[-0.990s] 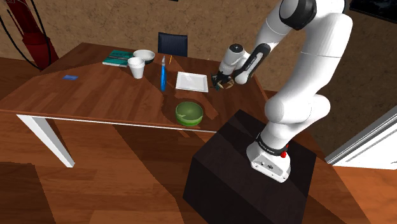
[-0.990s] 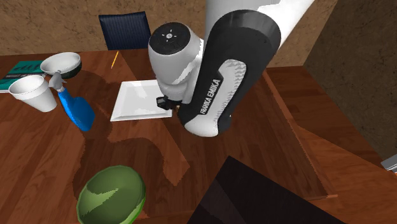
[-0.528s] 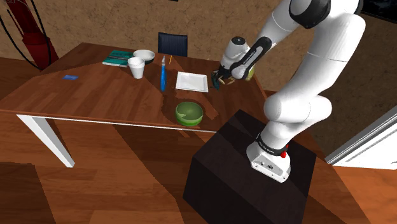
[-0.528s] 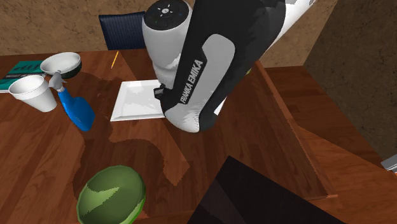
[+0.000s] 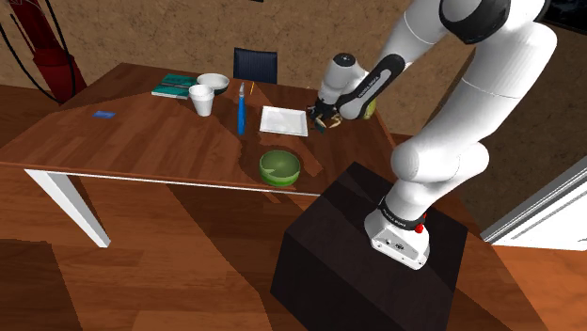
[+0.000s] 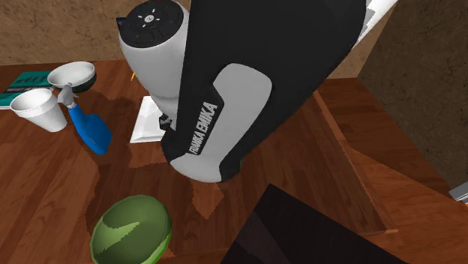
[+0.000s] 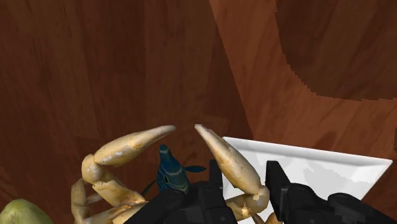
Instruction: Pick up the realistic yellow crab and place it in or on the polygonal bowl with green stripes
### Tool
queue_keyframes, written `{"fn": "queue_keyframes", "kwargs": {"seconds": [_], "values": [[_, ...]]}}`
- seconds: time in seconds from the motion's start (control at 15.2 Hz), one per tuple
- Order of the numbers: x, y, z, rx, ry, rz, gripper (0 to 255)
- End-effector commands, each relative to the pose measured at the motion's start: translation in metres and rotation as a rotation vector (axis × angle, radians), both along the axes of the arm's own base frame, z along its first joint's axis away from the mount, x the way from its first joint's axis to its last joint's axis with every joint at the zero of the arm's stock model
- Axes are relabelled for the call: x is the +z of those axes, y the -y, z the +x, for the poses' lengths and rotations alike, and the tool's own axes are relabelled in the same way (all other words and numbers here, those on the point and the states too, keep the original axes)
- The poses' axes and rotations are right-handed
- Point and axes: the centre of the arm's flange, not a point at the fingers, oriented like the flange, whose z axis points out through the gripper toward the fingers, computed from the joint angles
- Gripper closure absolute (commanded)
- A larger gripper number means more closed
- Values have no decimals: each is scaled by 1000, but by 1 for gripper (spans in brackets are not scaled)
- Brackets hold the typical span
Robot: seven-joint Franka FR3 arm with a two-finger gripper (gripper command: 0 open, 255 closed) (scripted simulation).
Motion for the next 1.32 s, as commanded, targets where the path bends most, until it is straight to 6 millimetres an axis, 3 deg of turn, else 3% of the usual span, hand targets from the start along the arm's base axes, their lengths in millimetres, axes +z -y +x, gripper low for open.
{"fn": "queue_keyframes", "kwargs": {"seconds": [0.0, 1.25], "values": [[1, -24, 0, -4, 2, 0, 255], [3, -275, -1, -4, 2, 0, 255]]}}
